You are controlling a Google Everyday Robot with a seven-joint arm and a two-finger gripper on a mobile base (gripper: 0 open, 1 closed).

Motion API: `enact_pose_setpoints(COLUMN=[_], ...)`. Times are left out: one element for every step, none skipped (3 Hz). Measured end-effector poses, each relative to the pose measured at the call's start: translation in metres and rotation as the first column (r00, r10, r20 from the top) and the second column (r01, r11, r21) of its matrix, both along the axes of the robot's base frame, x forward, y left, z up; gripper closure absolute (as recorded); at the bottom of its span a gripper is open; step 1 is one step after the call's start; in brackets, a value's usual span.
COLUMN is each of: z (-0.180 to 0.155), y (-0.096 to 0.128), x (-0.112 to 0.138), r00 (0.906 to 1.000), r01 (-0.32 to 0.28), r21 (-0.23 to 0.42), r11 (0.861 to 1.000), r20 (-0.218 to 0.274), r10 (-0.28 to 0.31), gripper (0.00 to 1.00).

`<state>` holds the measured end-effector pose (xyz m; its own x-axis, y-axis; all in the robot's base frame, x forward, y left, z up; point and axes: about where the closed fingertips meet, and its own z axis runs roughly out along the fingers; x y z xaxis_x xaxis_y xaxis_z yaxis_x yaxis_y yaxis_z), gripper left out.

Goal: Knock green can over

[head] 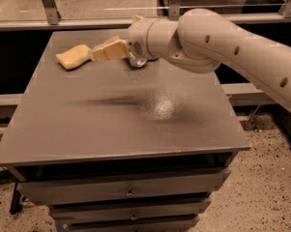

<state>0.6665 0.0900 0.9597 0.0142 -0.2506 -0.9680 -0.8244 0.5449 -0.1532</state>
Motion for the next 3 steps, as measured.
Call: enact_pose_setpoints(z=[-0.01,-0.011,-0.011], y=[-0.032,-0.062,-0.089], x=[-0.037,-0.075,-0.107], r00=[0.9986,0.9964,0.9961], r01=[0.038,0.062,0.05], r21=[-0.02,-0.039,-0.025], r11=[0.999,0.997,0.998], r20=[-0.037,-0.056,-0.072], r10=[-0.038,-0.064,-0.052], gripper=[0.0,0.0,0.0])
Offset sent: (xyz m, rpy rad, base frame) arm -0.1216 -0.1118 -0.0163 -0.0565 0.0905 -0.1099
